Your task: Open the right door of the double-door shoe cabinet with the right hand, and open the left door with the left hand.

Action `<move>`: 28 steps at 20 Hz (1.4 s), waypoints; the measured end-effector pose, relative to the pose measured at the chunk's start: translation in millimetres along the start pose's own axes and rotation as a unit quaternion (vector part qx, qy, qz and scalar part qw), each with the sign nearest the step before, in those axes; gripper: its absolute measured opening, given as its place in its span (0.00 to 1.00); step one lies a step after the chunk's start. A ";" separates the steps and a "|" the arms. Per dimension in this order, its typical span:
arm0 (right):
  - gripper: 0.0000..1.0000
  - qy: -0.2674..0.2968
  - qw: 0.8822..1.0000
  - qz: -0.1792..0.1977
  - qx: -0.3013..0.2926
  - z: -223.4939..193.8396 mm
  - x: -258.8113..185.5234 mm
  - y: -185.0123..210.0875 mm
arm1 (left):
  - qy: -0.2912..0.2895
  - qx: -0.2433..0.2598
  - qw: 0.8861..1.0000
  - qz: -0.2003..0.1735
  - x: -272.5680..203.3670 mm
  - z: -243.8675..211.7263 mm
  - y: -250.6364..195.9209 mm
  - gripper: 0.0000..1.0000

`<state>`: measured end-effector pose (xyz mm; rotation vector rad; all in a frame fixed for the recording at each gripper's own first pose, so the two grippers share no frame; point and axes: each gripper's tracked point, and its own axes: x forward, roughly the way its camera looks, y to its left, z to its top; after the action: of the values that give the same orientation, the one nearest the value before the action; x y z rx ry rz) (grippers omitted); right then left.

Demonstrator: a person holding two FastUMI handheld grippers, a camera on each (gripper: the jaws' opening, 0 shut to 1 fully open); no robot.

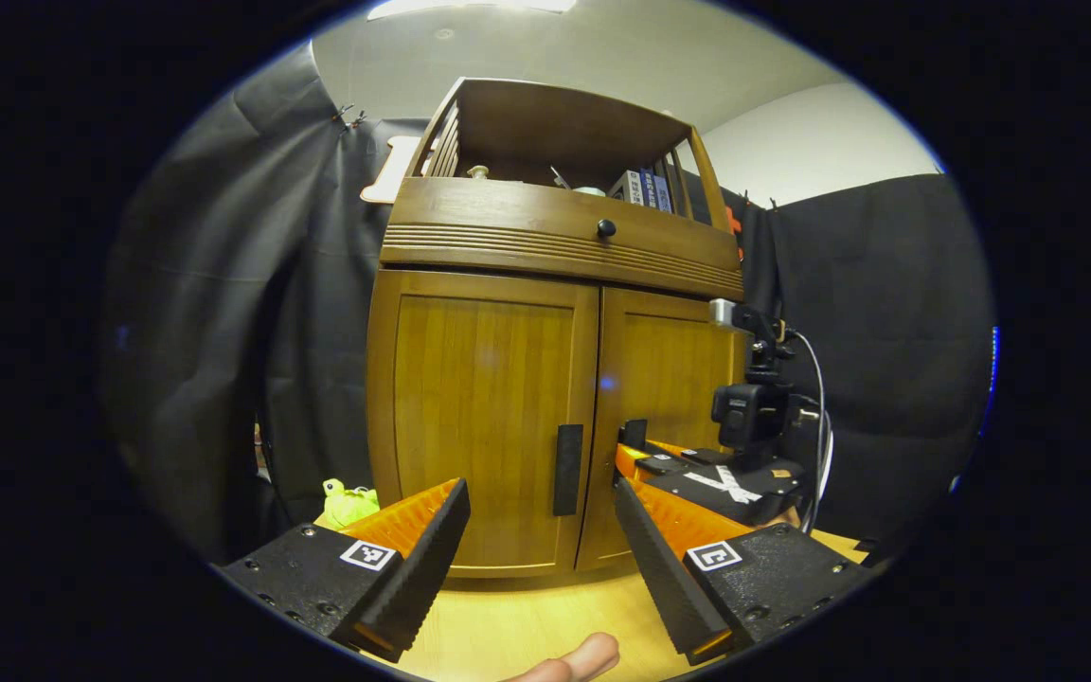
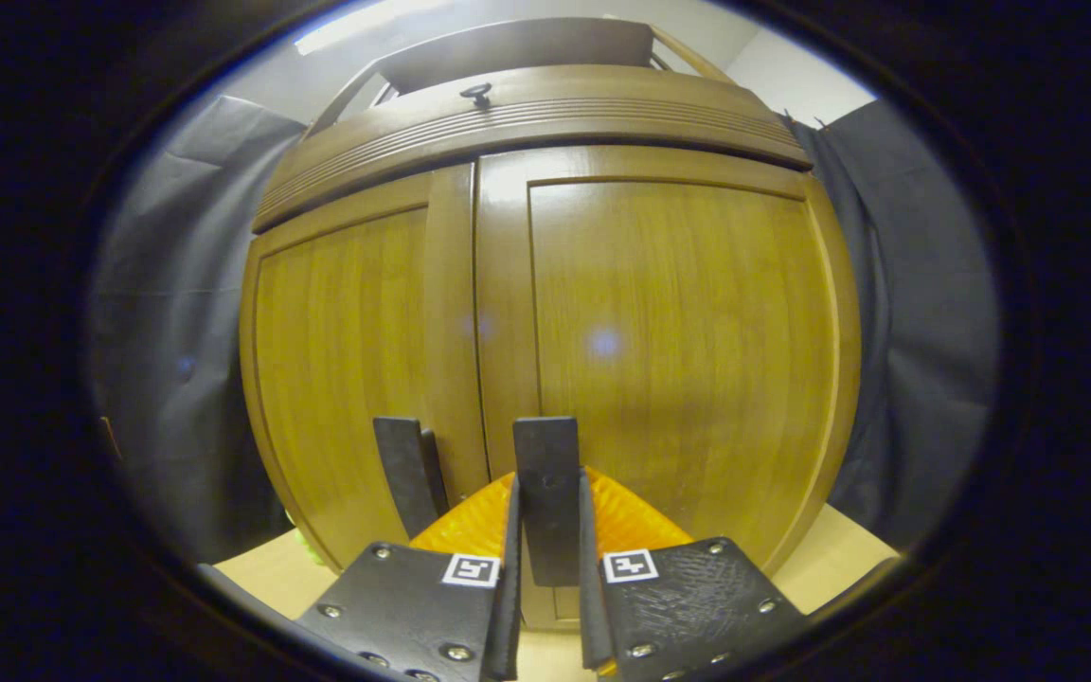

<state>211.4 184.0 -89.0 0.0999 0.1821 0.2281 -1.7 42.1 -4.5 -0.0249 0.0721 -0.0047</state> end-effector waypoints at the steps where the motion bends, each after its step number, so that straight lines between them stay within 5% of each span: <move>1: 0.29 0.001 1.000 0.004 -0.007 -1.8 -5.7 0.1 | 0.000 -0.002 1.000 0.000 0.7 -1.5 -0.7 0.96; 18: 0.29 0.010 0.994 0.105 0.029 5.0 -87.3 -25.2 | 0.007 0.001 0.999 0.033 16.2 -3.6 15.8 0.96; 28: 0.25 0.005 0.993 0.109 0.044 7.1 -159.8 -74.6 | 0.014 -0.002 0.999 0.033 21.9 -9.0 12.4 0.96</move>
<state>75.7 73.9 -64.1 0.2068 0.1920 0.4381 19.6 54.1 -15.4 -0.0275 0.1019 0.0604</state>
